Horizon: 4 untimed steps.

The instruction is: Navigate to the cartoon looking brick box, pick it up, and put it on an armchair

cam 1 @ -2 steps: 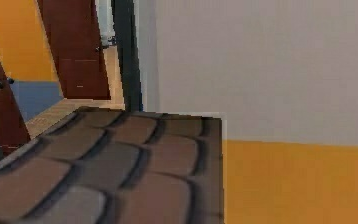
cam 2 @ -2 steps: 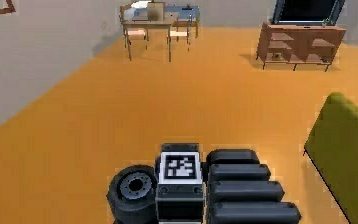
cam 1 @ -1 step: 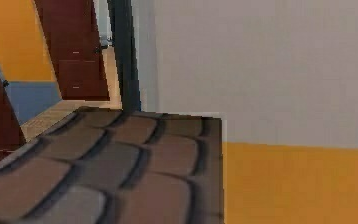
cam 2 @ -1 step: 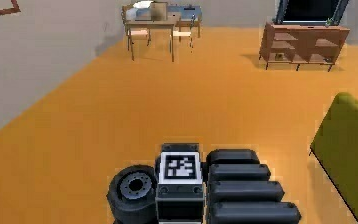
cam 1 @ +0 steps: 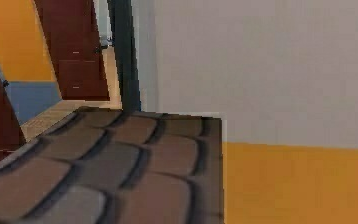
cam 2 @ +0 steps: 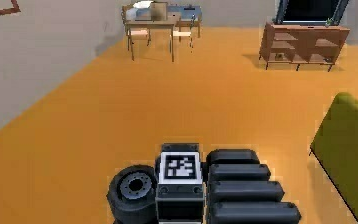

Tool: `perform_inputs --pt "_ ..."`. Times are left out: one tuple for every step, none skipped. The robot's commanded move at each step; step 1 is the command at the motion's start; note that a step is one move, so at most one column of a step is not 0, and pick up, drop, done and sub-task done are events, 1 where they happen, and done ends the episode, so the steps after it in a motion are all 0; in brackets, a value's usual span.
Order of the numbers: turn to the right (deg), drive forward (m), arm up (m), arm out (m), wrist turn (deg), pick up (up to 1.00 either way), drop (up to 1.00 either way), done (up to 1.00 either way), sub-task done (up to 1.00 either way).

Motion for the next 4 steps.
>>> perform_inputs --pt "45.0 0.00 0.00 0.00 0.0 0.00 0.00 0.00 0.00" --pt "45.0 0.00 0.00 0.00 0.0 0.00 0.00 0.00 0.00" --pt "18.0 0.00 0.00 0.00 0.0 0.00 0.00 0.00 0.00" --pt "0.0 0.25 0.00 0.00 0.0 0.00 0.00 0.00 0.00"
